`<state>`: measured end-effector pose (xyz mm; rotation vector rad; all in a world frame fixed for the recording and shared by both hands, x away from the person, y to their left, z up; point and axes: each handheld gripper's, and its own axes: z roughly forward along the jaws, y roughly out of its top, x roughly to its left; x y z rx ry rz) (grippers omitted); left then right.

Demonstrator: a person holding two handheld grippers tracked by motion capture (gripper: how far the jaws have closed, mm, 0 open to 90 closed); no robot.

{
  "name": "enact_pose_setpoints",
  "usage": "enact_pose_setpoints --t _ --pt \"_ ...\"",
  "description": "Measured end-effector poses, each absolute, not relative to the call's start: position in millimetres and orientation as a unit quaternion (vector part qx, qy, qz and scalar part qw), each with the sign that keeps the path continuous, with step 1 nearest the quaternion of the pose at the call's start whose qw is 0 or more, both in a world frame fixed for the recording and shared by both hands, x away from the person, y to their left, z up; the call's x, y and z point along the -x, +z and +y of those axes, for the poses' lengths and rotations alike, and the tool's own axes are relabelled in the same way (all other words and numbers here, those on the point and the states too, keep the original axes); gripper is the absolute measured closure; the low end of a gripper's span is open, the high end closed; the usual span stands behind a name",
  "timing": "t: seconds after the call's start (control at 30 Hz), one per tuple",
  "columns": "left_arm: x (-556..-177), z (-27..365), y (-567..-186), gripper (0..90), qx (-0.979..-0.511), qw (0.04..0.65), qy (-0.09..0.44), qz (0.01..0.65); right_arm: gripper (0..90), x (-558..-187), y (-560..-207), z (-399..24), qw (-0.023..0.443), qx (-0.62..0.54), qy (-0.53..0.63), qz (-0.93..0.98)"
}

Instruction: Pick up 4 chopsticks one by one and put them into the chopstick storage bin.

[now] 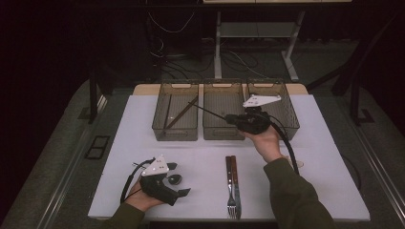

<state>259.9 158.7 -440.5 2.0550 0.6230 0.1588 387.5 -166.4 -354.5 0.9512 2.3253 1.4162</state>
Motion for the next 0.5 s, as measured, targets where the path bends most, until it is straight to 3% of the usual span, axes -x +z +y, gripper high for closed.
enact_pose_setpoints --t 0.5 --pt "-260 158 -440 0.0 -0.839 0.477 0.064 0.253 85.8 -427 -352 -104 0.133 -0.354 0.468 0.798"
